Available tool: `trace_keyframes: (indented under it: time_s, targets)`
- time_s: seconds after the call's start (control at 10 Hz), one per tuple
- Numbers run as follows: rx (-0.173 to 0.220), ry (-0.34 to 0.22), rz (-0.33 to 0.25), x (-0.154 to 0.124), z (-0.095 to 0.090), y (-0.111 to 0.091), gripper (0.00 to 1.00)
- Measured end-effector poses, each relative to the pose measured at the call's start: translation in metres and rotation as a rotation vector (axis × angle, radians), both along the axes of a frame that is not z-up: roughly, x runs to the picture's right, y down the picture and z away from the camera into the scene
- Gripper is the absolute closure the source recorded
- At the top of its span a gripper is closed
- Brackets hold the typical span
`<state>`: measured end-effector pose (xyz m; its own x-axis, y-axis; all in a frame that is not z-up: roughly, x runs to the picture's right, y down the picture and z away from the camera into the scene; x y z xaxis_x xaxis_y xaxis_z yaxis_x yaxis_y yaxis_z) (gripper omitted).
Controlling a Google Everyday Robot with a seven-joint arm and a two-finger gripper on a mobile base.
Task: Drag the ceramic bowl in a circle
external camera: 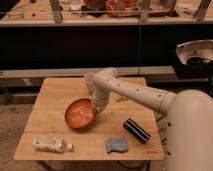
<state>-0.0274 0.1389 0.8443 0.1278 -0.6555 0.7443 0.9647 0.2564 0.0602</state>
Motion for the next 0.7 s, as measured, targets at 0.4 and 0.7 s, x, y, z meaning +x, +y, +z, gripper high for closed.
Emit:
trace_keyframes:
  time_s: [0.4,0.7]
  targets:
    - [-0.015,0.051,0.072,0.037,-0.001,0.008,1.00]
    - [0.001,0.041,0.062,0.033,-0.026,0.033,1.00]
